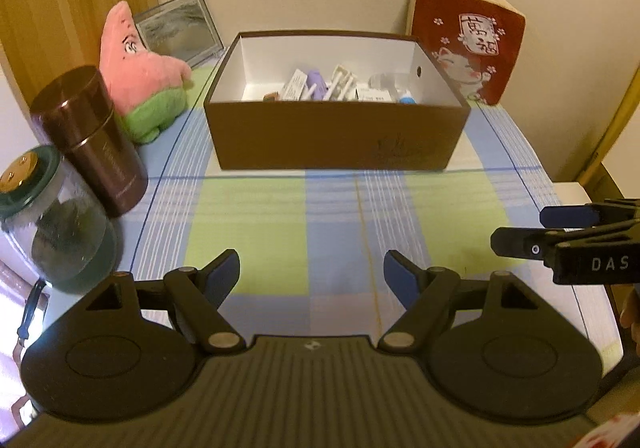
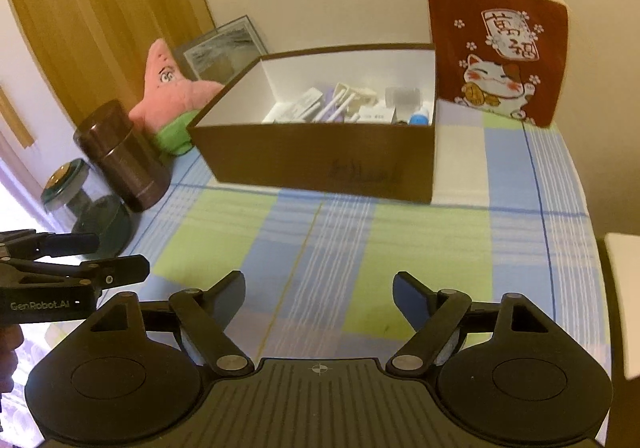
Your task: Organize rigid objects
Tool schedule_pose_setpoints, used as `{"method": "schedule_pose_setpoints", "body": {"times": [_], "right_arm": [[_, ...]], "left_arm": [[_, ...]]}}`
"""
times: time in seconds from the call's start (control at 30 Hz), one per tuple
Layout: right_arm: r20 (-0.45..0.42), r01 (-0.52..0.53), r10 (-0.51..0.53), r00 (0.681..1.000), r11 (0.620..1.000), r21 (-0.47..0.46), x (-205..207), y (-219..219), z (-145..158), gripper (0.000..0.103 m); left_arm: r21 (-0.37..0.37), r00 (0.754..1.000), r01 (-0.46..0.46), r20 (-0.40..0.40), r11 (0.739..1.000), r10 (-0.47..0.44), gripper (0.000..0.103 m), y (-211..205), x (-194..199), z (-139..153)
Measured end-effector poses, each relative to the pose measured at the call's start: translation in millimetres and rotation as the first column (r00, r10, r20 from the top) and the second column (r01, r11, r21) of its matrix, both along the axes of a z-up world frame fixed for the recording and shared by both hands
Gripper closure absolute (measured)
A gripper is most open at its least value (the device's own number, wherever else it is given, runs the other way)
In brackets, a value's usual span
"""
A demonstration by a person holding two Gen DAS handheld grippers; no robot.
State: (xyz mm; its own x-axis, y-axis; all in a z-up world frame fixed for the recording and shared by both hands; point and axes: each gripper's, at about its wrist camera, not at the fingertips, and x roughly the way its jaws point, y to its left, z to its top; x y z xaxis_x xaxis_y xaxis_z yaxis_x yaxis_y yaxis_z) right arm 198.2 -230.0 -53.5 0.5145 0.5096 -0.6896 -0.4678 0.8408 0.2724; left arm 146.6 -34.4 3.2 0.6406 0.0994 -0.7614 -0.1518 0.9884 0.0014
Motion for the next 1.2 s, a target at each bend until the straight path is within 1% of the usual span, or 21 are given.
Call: {"method": "schedule_pose_setpoints", "body": {"times": [0.3,0.57,0.9,1.2], "right_arm": [[-0.029,0.032,-0.032,0.999,0.999,-0.021,-44,19,-6,0.022],[-0.042,0.055,-0.057,0.998,0.998,-0.030,-71,34,-9,0.022],[-0.044,0.068,-0.070,0.997,0.997,-0.045,-92,46,-12,0.022],[-0.036,0.074,-0.076,0.996,0.996,-0.052,-99,49,-10,0.022]], "left_arm": [[-0.016,0.999,0.034,-0.015,0.999,-0.034,0.027,16,-39,-6],[-0.032,0.998,0.054,-0.024,0.998,-0.055,0.027,29,-63,-11],[-0.040,0.997,0.071,-0.017,0.997,-0.072,0.027,38,-82,-12],[-0.039,0.997,0.077,-0.007,0.996,-0.078,0.027,42,-89,-10]]}}
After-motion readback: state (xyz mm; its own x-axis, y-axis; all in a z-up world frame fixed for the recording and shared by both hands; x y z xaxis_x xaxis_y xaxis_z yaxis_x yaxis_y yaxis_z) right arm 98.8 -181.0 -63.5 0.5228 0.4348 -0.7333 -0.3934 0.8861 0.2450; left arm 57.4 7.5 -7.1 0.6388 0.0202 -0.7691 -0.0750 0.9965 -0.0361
